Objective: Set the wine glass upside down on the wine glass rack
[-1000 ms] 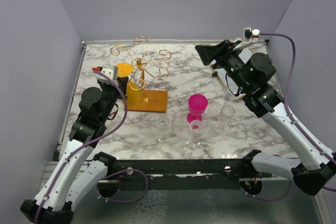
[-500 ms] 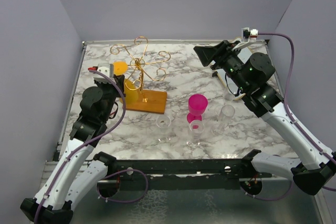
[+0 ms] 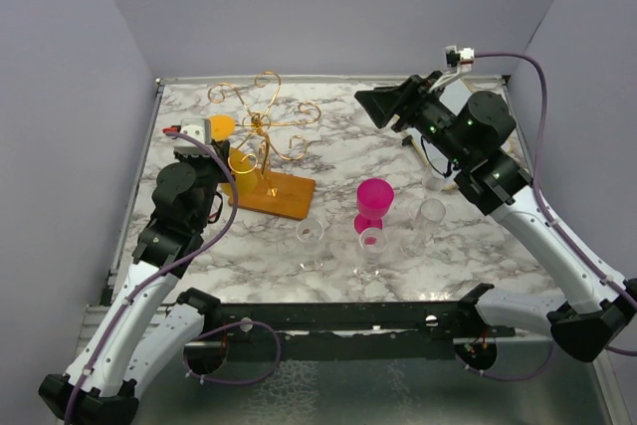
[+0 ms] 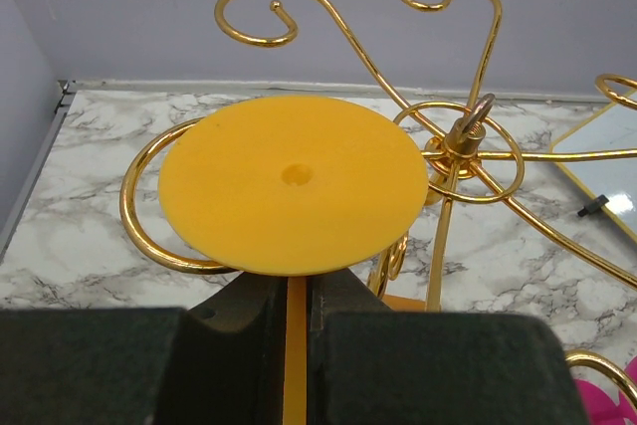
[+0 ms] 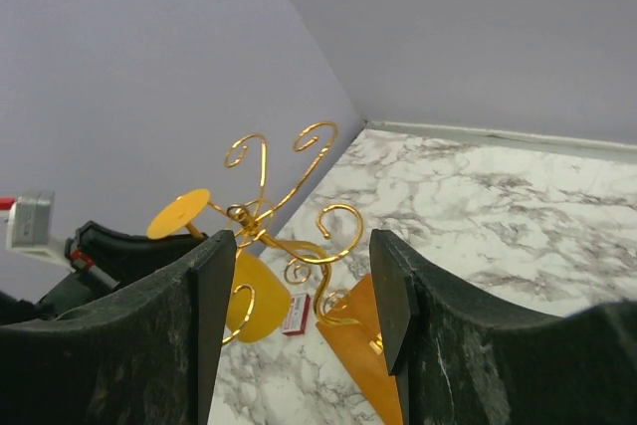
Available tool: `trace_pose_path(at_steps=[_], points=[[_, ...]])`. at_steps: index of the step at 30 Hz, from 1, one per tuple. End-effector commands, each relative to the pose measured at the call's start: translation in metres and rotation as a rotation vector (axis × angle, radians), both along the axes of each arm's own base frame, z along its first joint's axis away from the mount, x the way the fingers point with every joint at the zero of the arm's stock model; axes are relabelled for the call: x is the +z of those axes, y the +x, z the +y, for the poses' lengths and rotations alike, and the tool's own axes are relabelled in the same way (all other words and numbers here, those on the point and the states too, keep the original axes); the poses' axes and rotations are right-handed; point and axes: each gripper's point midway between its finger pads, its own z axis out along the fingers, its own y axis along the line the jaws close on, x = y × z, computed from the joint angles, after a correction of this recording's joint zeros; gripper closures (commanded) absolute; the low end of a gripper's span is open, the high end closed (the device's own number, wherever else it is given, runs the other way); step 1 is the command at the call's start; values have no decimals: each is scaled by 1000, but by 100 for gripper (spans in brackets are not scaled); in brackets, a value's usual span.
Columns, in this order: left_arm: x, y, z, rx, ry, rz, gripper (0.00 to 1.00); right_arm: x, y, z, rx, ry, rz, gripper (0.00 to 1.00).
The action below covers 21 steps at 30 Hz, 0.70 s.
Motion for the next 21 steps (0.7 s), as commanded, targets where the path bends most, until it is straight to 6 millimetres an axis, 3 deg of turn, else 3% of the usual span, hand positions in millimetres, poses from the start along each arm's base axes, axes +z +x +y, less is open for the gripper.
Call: trace_pose_path(at_steps=[1, 9, 13, 21], points=[[7, -1, 2, 7, 3, -13, 100, 9, -22, 41, 274, -117, -81, 43], [19, -8, 1, -29, 28, -65, 100, -10, -39, 102, 598, -194, 84, 43], [23, -11, -3, -59, 48, -97, 100, -6, -52, 136, 646, -180, 171, 42], [30, -13, -4, -79, 83, -126, 100, -39, -58, 187, 598, -175, 431, 42]])
